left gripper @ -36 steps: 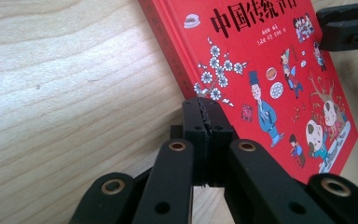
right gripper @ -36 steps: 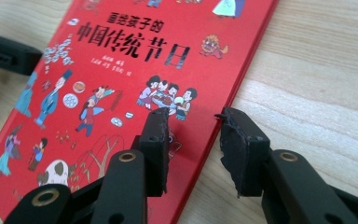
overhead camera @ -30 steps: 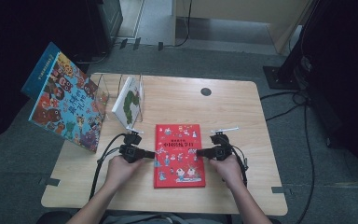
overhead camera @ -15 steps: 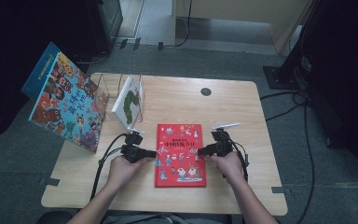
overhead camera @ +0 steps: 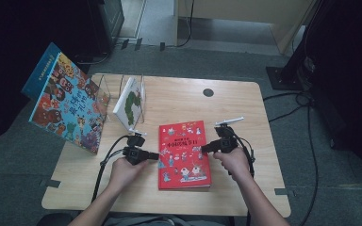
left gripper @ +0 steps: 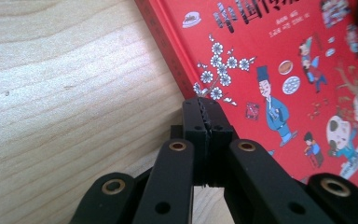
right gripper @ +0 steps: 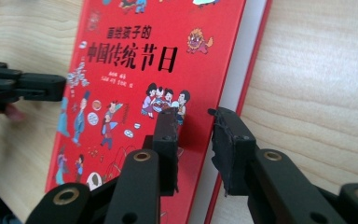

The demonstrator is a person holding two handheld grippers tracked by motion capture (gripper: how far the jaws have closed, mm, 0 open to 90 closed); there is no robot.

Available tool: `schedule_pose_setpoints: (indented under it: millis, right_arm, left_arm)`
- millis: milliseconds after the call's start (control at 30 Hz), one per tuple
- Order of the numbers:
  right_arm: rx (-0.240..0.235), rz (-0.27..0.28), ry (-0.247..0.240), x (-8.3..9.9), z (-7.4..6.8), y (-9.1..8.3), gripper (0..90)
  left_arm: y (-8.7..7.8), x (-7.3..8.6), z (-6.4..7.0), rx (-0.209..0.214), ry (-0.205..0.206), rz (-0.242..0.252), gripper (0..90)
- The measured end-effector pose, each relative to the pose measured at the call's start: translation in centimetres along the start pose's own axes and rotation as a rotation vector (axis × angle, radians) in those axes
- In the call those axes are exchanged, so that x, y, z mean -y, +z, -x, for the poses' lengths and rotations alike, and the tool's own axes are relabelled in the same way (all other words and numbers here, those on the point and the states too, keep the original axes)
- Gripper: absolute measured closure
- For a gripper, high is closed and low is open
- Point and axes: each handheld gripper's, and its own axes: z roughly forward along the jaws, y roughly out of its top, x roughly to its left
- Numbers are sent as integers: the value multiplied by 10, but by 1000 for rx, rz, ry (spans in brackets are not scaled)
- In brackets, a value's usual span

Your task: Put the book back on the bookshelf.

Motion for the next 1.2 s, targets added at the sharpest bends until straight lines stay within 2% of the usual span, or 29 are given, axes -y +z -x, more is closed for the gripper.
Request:
schedule_pose_setpoints:
  millis: [200, 300, 400, 600, 733, 900, 1000, 1100, 1200]
  right_arm:
    - [-1, -2, -48, -11, -16, -18, 743]
    - [-25, 7, -66, -17, -25, -26, 746]
    - [-36, 20, -111, -25, -40, -33, 750]
    - [-49, -19, -179, -39, -68, -34, 750]
    - [-34, -45, -259, -46, -90, -30, 761]
    - [-32, -77, -287, -55, -102, -24, 769]
    - [-23, -100, -287, -60, -108, -20, 768]
    - [-10, -123, -309, -65, -113, -15, 767]
    - [11, -140, -349, -68, -115, -11, 760]
  left_arm:
    - [1, 0, 1, 1, 2, 2, 900]
    - [3, 1, 3, 11, 4, 5, 900]
    - [5, 2, 5, 11, 8, 9, 900]
    - [5, 2, 5, 16, 3, 9, 900]
    - [5, 1, 5, 13, 5, 5, 900]
    - [3, 0, 4, 17, 14, 1, 847]
    - [1, -1, 4, 26, 13, 1, 781]
    - [-1, -3, 4, 60, 20, 3, 678]
    - [-6, -5, 4, 41, 41, 11, 628]
